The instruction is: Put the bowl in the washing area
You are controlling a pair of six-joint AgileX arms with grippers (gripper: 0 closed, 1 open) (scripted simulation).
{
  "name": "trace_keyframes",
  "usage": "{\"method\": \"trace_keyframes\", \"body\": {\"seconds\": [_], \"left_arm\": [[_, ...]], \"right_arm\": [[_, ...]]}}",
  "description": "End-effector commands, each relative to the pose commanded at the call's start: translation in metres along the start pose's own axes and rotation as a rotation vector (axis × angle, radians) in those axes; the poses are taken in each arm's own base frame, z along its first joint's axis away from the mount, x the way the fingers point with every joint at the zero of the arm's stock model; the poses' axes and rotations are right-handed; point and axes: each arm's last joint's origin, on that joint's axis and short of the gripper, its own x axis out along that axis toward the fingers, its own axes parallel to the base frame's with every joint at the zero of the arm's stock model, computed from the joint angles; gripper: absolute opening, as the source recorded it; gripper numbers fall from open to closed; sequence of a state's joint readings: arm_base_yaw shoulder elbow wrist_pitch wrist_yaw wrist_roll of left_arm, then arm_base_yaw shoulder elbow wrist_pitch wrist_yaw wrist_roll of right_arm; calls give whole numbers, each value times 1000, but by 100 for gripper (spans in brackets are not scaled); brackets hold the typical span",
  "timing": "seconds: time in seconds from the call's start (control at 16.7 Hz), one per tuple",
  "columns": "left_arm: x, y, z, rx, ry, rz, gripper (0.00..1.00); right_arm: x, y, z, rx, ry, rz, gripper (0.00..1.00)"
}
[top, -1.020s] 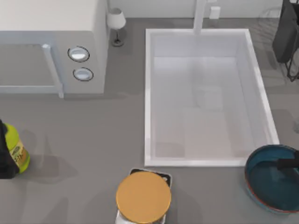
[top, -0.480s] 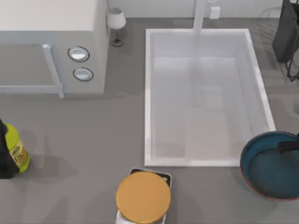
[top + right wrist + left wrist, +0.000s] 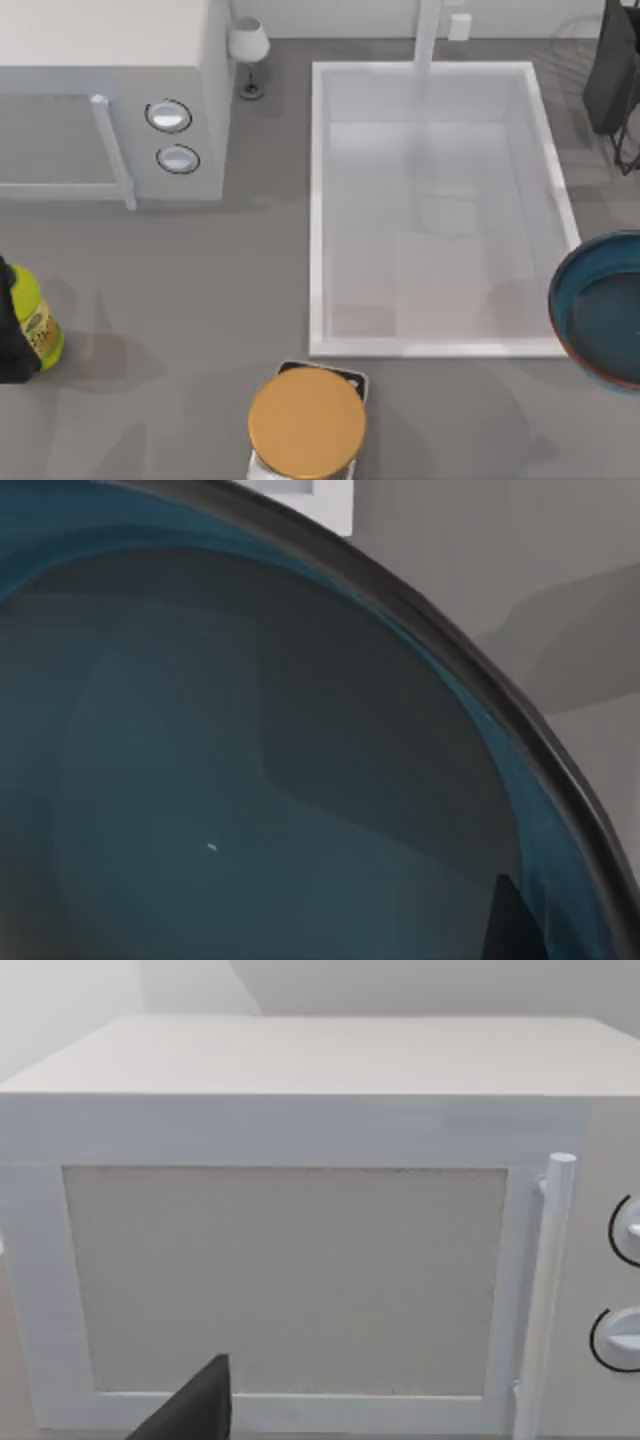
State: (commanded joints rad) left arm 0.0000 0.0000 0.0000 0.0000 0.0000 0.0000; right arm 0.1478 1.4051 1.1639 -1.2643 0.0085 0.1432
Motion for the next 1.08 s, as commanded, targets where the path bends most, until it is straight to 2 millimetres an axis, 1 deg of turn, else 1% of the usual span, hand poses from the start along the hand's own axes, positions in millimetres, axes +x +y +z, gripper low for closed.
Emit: {"method": "trace_keyframes", "body": {"seconds": [0.18,0.42,0.6,0.72,0.84,1.08], "left_arm": [[0,0,0,0,0,0,100],[0,0,0,0,0,0,100],[0,0,0,0,0,0,100],[0,0,0,0,0,0,100],[0,0,0,0,0,0,100],[0,0,0,0,0,0,100]], "right_arm": [[-19,-3,-2,11,5,1,0],[-20,-3,-2,13,4,2,0],[-17,0,-1,-2,4,-2,0],[-11,9,2,-50,-24,-22,0],[0,22,7,-119,-79,-55,0],[28,58,22,-245,-286,-134,0]]}}
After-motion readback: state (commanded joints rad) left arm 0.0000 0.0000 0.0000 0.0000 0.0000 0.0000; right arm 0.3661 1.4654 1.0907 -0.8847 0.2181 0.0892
